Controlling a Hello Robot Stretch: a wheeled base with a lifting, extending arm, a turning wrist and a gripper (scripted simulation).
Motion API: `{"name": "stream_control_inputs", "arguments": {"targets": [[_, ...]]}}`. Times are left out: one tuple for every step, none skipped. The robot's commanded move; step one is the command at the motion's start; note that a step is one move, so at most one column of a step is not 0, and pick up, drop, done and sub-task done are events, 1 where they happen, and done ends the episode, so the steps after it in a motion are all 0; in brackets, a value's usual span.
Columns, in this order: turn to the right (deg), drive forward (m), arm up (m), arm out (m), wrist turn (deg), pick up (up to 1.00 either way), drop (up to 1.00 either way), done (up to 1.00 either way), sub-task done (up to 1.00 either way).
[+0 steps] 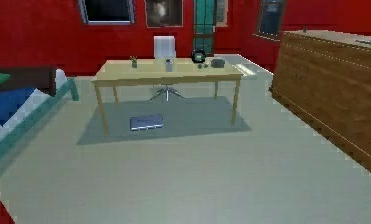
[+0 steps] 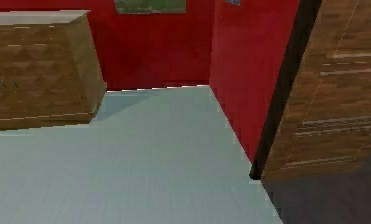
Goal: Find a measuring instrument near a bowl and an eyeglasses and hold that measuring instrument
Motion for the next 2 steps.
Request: {"name": "stream_control_inputs", "arguments": {"targets": [[-3.0,0.00,0.00,0.00,0.0,0.00,0.00,0.00,0.00],[0.0,1.00,0.00,0.00,0.0,0.00,0.00,0.00,0.00]]}}
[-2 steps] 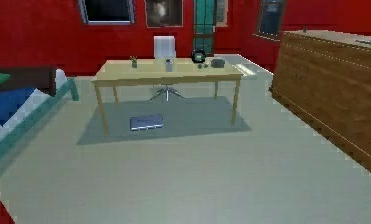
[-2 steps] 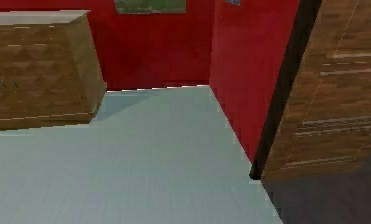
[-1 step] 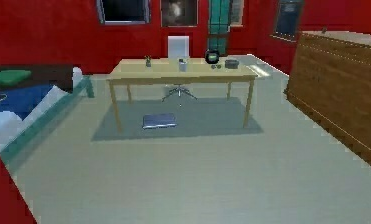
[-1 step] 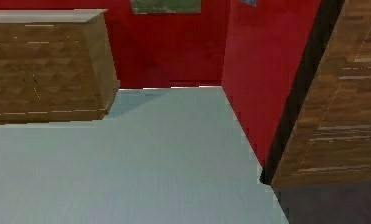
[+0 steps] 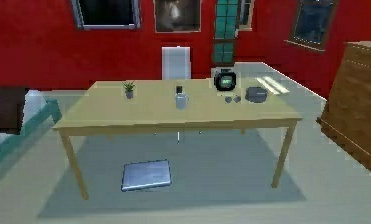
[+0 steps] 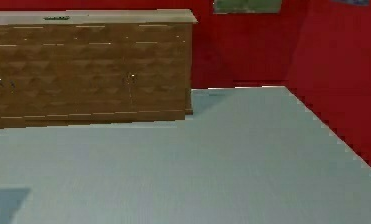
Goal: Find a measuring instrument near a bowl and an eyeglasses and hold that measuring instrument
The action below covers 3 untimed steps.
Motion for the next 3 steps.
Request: {"name": "stream_control_inputs", "arguments": {"targets": [[0.0,0.75,0.00,0.00,0.0,0.00,0.00,0.00,0.00],[45.0,0.00,0.00,0.00,0.0,0.00,0.00,0.00,0.00],[45.0,0.00,0.00,0.00,0.0,0.00,0.00,0.00,0.00]]}}
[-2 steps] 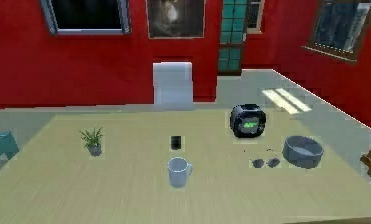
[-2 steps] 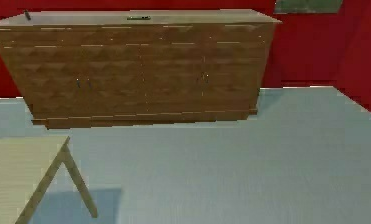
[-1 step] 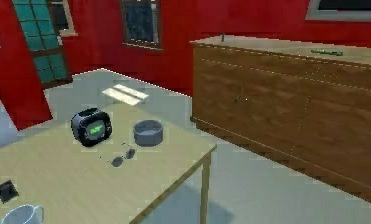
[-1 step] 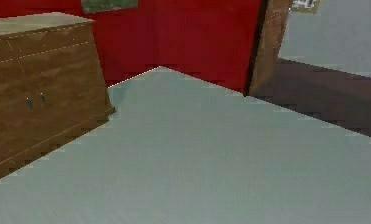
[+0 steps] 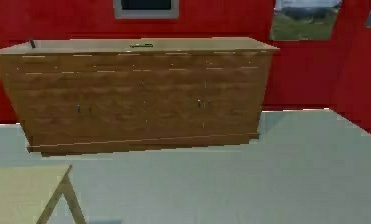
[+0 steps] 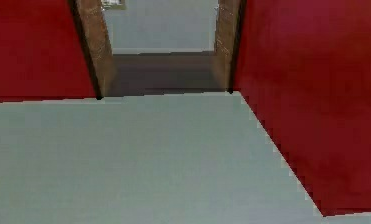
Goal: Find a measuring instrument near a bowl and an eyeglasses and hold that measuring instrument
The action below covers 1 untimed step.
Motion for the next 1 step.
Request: {"name": "stream_control_inputs", "arguments": {"targets": [[45.0,0.00,0.00,0.00,0.0,0.00,0.00,0.00,0.00]]}}
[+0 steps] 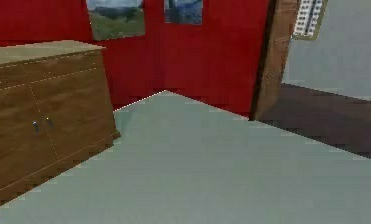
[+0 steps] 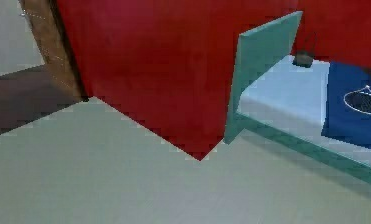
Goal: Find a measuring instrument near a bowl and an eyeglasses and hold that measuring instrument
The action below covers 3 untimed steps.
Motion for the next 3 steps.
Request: {"name": "stream_control_inputs", "arguments": {"targets": [[30.0,0.00,0.00,0.00,0.0,0.00,0.00,0.00,0.00],[0.0,0.15,0.00,0.00,0.0,0.00,0.00,0.00,0.00],[-45.0,0.00,0.00,0.00,0.0,0.00,0.00,0.00,0.00]]}}
